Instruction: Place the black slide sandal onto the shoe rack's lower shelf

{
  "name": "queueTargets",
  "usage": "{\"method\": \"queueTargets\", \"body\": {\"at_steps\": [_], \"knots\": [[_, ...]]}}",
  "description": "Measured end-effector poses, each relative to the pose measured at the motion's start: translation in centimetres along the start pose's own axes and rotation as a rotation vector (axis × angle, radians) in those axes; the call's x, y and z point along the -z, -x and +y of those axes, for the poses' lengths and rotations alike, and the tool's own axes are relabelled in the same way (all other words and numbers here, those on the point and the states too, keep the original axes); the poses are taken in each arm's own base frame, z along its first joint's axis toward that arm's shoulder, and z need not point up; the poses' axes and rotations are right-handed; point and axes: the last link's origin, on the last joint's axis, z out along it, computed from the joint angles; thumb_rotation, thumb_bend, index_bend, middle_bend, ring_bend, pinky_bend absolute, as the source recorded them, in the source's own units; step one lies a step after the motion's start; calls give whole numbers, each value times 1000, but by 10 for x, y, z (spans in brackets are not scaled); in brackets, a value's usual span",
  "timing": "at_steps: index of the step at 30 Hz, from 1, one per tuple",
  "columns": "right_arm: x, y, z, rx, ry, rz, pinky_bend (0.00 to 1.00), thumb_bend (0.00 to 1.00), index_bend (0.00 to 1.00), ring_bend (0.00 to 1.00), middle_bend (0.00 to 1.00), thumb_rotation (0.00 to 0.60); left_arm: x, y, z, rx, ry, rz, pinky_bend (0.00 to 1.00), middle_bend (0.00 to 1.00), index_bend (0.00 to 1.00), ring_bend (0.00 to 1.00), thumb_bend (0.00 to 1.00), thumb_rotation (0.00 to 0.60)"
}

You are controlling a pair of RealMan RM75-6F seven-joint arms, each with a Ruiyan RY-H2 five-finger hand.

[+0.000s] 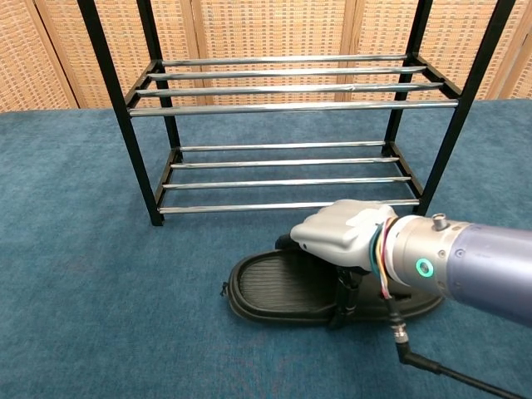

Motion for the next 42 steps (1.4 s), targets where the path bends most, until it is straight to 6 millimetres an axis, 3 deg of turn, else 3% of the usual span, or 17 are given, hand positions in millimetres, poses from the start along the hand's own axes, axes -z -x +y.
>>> {"method": "queueTargets", "body": {"at_steps": [10,19,28,34,42], "knots": [[22,-23,0,168,-182,169,463,408,499,409,523,600,0,1,1,1,2,-4,0,0,0,0,174,600],[32,-41,-4,360,-407,291,463,556,499,409,507,600,-1,-1,-1,11,-2,-4,0,0,0,0,174,600],[12,-51,17,637,-522,369,463,628,499,408,498,600,-4,0,-3,17,-7,-17,0,0,0,0,173,600],[-9,-58,37,713,-545,362,464,654,499,409,492,600,-8,0,-5,21,-20,-27,0,0,0,0,173,600],[-28,-56,47,784,-617,328,463,686,499,409,486,600,-16,4,-6,16,-39,-52,0,0,0,0,174,600]]}}
